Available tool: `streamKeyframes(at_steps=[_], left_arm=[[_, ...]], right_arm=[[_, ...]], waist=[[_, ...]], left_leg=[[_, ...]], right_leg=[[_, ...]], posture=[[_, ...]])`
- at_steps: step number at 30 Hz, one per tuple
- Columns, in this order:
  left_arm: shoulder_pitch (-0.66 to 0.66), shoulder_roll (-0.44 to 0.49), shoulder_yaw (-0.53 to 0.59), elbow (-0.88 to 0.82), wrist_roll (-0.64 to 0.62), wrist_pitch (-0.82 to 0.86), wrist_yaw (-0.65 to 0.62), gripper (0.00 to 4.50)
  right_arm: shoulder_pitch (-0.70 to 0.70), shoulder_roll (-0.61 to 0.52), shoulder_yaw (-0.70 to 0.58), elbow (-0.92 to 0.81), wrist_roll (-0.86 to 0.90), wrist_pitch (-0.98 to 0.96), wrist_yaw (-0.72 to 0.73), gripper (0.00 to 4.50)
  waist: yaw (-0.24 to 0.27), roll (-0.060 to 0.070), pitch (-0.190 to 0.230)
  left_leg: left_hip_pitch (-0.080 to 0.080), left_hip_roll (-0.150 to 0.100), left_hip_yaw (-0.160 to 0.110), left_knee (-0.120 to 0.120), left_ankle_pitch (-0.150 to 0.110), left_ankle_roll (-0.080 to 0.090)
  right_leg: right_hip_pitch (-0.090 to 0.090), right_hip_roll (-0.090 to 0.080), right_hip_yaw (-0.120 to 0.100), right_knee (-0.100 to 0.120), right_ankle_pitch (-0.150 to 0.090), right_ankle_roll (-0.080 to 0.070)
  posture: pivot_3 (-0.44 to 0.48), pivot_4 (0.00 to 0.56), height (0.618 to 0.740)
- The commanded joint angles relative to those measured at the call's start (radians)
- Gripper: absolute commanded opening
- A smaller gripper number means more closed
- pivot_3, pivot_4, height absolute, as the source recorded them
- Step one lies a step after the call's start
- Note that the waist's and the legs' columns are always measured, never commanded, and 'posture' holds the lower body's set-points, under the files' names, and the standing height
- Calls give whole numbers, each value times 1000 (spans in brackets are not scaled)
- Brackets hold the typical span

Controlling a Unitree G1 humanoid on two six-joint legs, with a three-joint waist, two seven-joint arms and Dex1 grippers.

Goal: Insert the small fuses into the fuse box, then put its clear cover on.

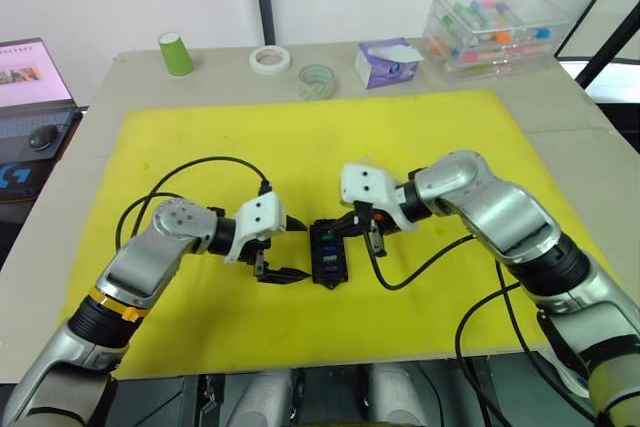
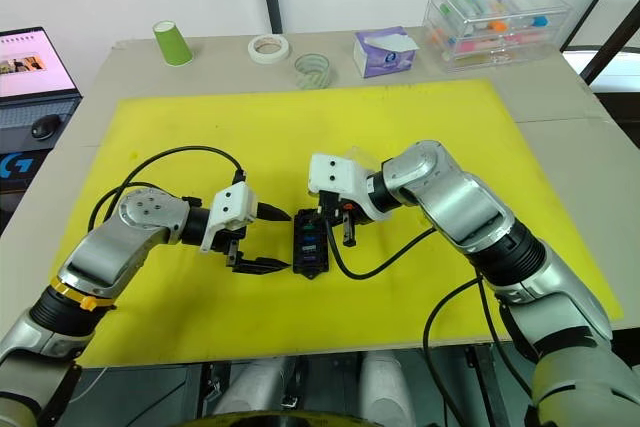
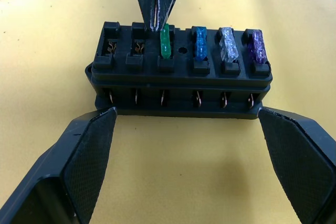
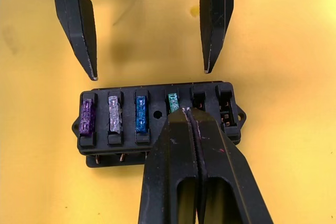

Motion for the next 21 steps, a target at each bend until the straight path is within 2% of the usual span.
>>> streamKeyframes(at_steps=[1, 6, 13, 21], left_arm=[[1, 9, 16, -26, -3, -7, -2, 4500], [2, 9, 16, -28, -4, -6, -2, 4500], [0, 11, 17, -22, -2, -11, -5, 4500], [-5, 11, 43, -20, -23, 0, -1, 4500]], right_arm=[[40, -14, 41, 11, -35, -27, -3, 19], [61, -18, 53, 24, -66, -59, -2, 19], [2, 22, -61, -32, 39, 8, 14, 19], [-33, 26, -134, -68, 117, 64, -8, 19]], waist=[[0, 0, 0], [0, 0, 0], [0, 0, 0], [1, 0, 0]], left_leg=[[0, 0, 0, 0, 0, 0], [0, 0, 0, 0, 0, 0], [0, 0, 0, 0, 0, 0], [0, 0, 0, 0, 0, 0]], right_leg=[[0, 0, 0, 0, 0, 0], [0, 0, 0, 0, 0, 0], [0, 0, 0, 0, 0, 0], [0, 0, 0, 0, 0, 0]], posture=[[0, 150, 740], [0, 150, 740], [0, 150, 740], [0, 150, 740]])
